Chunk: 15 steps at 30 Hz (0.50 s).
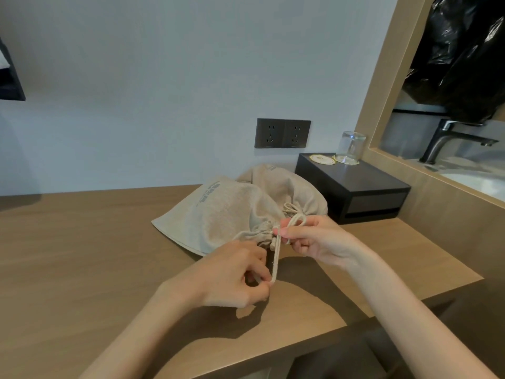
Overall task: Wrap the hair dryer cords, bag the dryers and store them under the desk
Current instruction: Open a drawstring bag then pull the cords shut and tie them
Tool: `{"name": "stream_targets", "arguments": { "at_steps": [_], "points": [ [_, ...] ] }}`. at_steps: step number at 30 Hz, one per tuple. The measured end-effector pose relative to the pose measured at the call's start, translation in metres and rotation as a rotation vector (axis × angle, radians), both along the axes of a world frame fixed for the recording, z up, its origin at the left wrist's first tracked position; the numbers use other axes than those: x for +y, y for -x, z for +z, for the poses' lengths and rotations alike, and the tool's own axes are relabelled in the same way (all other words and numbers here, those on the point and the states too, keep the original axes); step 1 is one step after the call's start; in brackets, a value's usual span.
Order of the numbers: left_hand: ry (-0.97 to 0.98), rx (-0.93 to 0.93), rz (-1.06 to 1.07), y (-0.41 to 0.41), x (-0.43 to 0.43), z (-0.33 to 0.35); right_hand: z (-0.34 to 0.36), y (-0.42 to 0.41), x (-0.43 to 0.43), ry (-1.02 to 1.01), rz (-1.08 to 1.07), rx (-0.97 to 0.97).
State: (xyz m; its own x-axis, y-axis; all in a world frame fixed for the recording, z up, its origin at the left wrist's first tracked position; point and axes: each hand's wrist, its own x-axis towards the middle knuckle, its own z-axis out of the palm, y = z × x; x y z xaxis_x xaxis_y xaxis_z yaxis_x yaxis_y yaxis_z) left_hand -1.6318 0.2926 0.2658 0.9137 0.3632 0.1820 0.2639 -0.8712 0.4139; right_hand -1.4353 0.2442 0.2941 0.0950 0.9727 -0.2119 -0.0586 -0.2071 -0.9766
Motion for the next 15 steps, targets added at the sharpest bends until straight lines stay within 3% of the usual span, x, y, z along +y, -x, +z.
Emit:
{"name": "stream_targets", "arguments": {
  "at_steps": [3,6,10,15],
  "points": [
    [0.005,-0.246,0.13,0.003,0.003,0.003,0.007,0.001,-0.003,-0.088,-0.058,-0.11],
    [0.016,-0.478,0.269,0.007,0.012,0.005,0.013,0.003,-0.007,-0.155,-0.046,-0.354],
    [-0.056,-0.234,0.33,0.006,0.02,-0.002,0.021,0.009,-0.008,-0.252,-0.004,-0.544],
    [0.013,-0.339,0.359,0.001,0.023,-0.008,0.019,0.012,-0.008,-0.392,-0.053,-0.791]
  ]
}}
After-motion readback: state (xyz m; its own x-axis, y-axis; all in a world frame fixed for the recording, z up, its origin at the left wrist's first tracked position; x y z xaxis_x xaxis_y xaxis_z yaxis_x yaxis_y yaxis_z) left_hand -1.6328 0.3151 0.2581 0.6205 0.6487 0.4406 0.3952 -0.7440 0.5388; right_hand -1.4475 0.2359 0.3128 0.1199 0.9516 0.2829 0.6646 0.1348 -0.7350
